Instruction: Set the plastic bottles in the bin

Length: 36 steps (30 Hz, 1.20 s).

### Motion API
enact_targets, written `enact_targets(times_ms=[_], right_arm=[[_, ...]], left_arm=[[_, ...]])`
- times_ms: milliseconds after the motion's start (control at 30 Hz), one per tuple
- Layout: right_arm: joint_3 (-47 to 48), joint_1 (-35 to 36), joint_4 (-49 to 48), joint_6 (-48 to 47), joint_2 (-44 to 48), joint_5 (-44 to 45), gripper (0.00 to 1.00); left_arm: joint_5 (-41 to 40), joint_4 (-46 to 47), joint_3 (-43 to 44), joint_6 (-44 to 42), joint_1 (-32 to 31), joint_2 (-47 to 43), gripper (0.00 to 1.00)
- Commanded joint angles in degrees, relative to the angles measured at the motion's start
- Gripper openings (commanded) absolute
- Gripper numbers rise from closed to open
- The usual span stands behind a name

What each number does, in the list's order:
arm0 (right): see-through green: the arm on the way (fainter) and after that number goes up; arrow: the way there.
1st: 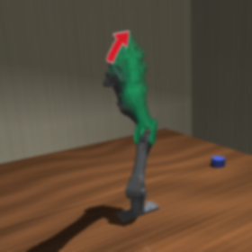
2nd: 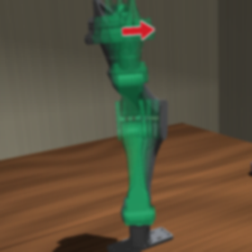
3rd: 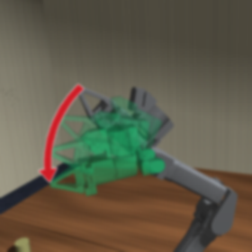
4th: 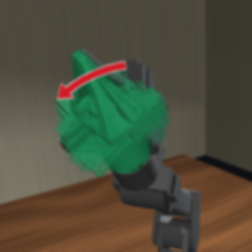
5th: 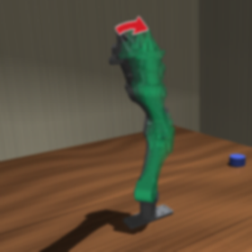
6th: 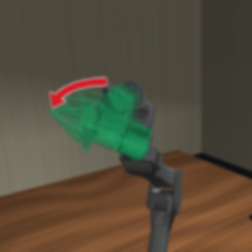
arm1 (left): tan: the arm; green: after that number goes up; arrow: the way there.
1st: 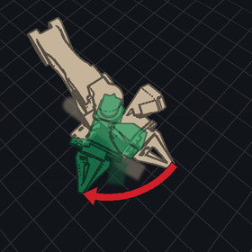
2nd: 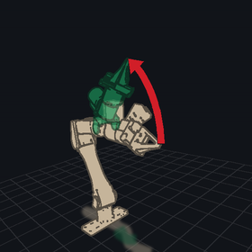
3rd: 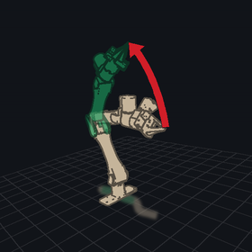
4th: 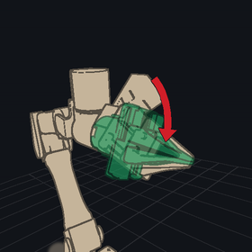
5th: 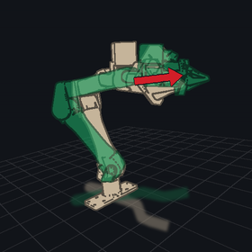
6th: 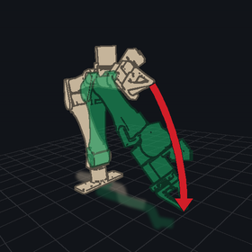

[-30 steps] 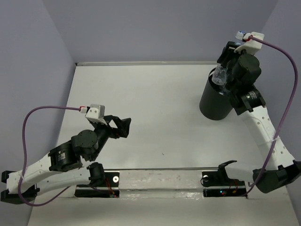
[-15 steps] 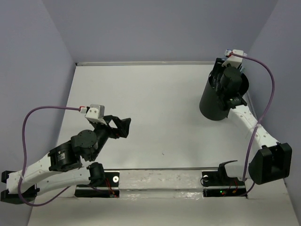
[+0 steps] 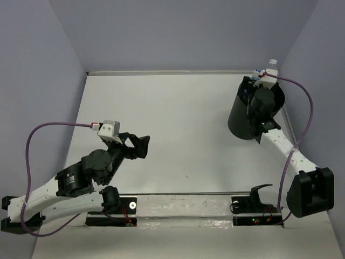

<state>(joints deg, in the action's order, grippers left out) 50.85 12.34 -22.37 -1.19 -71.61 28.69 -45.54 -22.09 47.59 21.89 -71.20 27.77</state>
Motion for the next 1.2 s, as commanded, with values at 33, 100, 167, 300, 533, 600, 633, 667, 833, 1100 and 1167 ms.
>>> enact_targets(times_ms=[33,100,167,300,533,600,633,667,833,1100,1167], right_arm=[[4.4,-0.2,0.4,4.4,3.8,-1.4,0.88],[5.8,-0.2,3.4,5.6,4.2,-1.9,0.91],[7.2,-0.2,6.0,6.7,5.0,-2.8,0.94],[9.4,-0.2,9.8,8.6,6.7,-4.8,1.00],[14.5,-0.2,21.8,15.9,13.7,-16.3,1.00],[15.2,-0.2,25.1,18.0,17.7,-22.4,1.00],[15.3,-0.2,25.9,20.3,19.2,-24.6,1.00],[15.8,-0.2,26.7,21.6,20.6,-27.1,1.00],[17.2,-0.2,26.5,26.4,28.4,-53.7,1.00],[16.8,-0.2,23.5,31.3,40.3,-71.6,1.00],[16.4,-0.2,23.8,29.9,42.5,-69.5,1.00]], left_arm=[[-1.7,2.3,-0.1,-0.6,-0.1,-0.2,0.99],[-1.9,2.3,-0.1,-0.7,-0.1,-0.2,0.99],[-2.0,2.4,0.0,-0.7,-0.1,-0.2,0.99],[-2.4,2.5,0.0,-0.8,-0.1,-0.2,0.99],[-2.9,4.1,0.1,-0.8,-0.1,-1.8,0.99],[-1.9,6.2,0.1,-1.9,-0.1,-3.0,0.99],[-1.5,7.0,0.2,-2.5,-0.1,-3.4,0.99],[-1.1,8.2,0.5,-3.3,-0.1,-3.9,0.99],[1.8,9.9,5.7,-4.8,-0.1,-3.8,0.99],[8.8,17.2,13.6,-10.6,-0.1,-4.3,0.99],[9.5,17.4,15.8,-13.4,-0.1,-5.0,0.99]])
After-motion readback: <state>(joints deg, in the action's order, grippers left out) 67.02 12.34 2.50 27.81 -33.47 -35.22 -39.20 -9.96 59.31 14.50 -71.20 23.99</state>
